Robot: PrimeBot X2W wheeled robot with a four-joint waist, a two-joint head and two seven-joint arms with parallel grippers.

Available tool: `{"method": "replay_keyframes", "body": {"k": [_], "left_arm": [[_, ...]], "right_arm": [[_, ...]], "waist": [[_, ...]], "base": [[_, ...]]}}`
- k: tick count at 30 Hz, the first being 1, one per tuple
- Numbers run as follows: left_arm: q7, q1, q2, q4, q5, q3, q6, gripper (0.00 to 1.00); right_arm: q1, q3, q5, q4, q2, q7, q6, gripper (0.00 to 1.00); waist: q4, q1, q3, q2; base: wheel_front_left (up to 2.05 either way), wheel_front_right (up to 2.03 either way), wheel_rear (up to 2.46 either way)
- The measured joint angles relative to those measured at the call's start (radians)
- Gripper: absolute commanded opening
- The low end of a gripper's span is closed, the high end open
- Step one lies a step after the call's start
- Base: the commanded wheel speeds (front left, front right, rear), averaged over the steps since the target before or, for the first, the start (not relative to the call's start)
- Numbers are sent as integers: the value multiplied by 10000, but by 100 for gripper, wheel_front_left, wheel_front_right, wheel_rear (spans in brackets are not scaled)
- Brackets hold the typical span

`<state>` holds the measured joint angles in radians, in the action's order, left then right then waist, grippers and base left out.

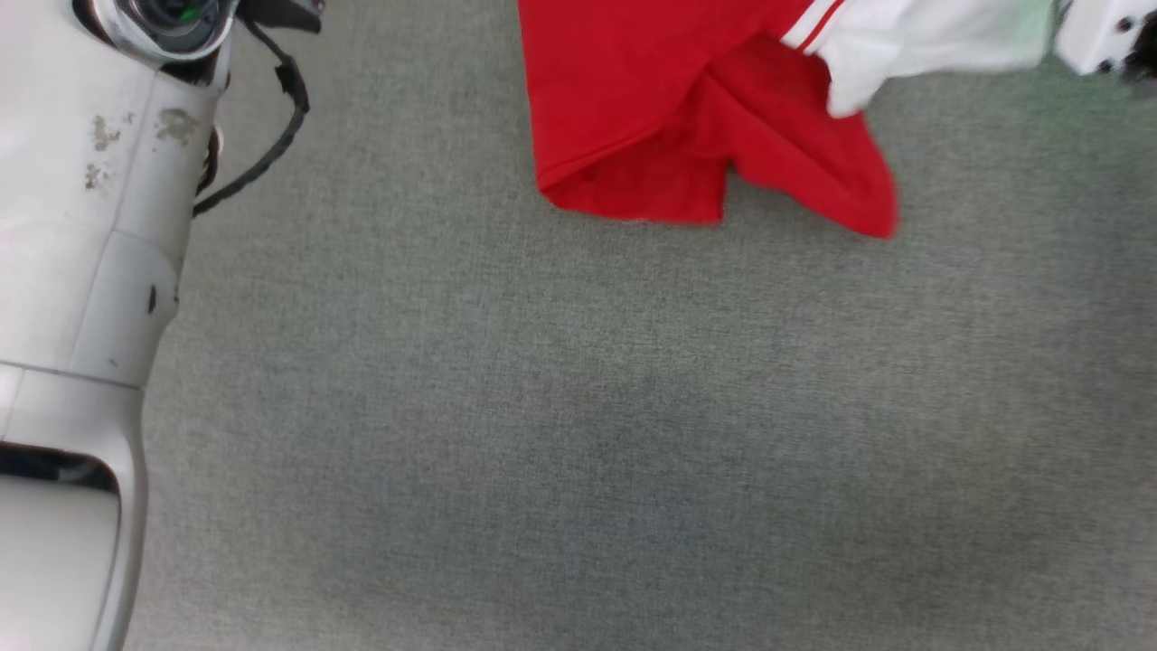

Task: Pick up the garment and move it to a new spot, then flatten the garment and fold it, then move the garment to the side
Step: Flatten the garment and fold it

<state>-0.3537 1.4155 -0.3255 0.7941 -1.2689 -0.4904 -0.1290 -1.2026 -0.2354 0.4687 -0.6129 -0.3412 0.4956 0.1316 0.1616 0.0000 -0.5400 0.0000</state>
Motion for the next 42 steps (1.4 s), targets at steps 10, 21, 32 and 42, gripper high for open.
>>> {"method": "replay_keyframes", "body": {"k": [10, 21, 32, 42], "left_arm": [[2602, 865, -84, -364, 251, -397, 0, 0], [5010, 3284, 343, 1611, 817, -562, -2, 0], [5212, 3387, 334, 1507, -203, -648, -2, 0], [4489, -358, -1030, -1755, -1825, -1304, 0, 0]], "right_arm": [[-1652, 756, -840, -439, -439, -1360, 0, 0], [-4744, 1315, -2629, -2351, 84, -3319, 0, 0], [-5766, 575, -2771, -3923, 224, -4738, 0, 0], [-2289, -2782, 290, -1407, -1191, -4113, 0, 0]], "waist": [[-354, 0, 887, 0], [-915, 0, 691, 0], [-1062, 0, 532, 0], [-997, 0, 1110, 0]], "base": [[0, 0, 0], [0, 0, 0], [0, 0, 0], [0, 0, 0]]}}
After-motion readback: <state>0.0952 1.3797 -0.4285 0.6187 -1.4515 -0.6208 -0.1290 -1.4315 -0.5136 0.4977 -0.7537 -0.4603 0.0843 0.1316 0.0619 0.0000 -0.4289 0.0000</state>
